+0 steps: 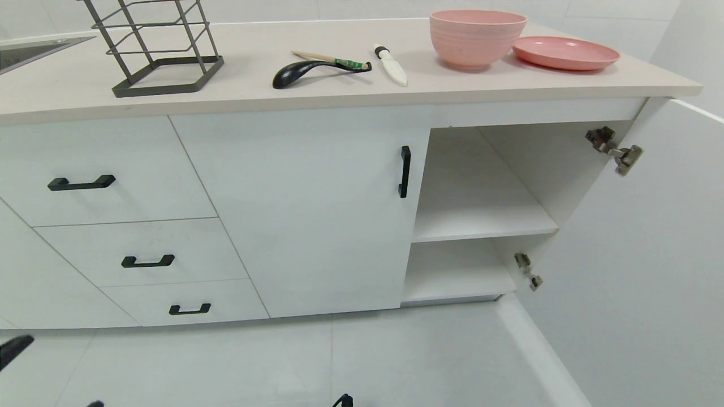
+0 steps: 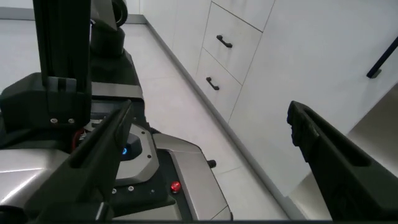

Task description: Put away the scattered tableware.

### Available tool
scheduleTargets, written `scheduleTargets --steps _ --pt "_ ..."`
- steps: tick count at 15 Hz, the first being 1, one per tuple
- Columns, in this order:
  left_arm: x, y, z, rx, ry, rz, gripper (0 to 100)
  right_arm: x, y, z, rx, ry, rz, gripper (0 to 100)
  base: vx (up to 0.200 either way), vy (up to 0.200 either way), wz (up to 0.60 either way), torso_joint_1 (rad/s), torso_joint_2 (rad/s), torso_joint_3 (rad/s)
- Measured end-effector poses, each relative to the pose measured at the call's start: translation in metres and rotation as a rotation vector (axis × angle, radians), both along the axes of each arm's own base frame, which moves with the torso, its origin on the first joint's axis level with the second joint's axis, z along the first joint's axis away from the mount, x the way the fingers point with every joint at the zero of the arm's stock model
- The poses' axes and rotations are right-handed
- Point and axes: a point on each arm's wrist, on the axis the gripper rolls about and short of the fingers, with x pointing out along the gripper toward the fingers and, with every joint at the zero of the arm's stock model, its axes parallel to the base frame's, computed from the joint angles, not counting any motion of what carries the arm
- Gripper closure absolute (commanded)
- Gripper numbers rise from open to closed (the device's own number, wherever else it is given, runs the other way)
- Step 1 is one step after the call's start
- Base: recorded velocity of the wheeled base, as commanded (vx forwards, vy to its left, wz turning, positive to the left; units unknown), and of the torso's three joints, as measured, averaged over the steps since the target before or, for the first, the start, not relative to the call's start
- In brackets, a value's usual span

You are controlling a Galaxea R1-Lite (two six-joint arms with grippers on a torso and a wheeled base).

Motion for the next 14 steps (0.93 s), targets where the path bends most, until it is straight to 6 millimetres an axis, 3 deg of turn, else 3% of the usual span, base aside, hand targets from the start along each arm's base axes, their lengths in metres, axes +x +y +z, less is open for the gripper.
scheduleTargets --steps 5,9,14 --pt "-0.027 0.002 -0.046 0.003 0.092 0.105 0 0.000 0.000 0.000 0.025 0.063 -0.018 0 0.000 0.000 0.00 0.000 0.00 0.000" --pt "-0.032 0.005 -0.053 -0.019 0.078 0.278 0 0.004 -0.002 0.000 0.091 0.157 -0.190 0 0.000 0.000 0.00 0.000 0.00 0.000" --pt "-0.032 0.006 -0.055 -0.054 0.087 0.333 0 0.011 -0.009 0.001 0.242 0.240 -0.635 0 0.000 0.000 0.00 0.000 0.00 0.000"
